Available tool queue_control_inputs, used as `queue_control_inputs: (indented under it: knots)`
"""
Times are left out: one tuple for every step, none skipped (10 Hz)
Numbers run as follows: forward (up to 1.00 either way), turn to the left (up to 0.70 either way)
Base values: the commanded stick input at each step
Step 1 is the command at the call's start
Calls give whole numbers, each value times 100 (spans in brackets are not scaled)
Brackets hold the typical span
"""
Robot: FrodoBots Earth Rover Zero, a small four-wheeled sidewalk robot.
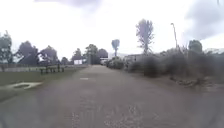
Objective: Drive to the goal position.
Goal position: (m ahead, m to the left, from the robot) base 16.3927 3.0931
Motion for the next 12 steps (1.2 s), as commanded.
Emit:
queue_control_inputs:
  knots:
    - [100,0]
    - [100,0]
    - [100,0]
    - [100,0]
    - [100,0]
    - [100,0]
    - [100,0]
    - [100,0]
    - [100,0]
    - [100,0]
    - [100,0]
    - [100,0]
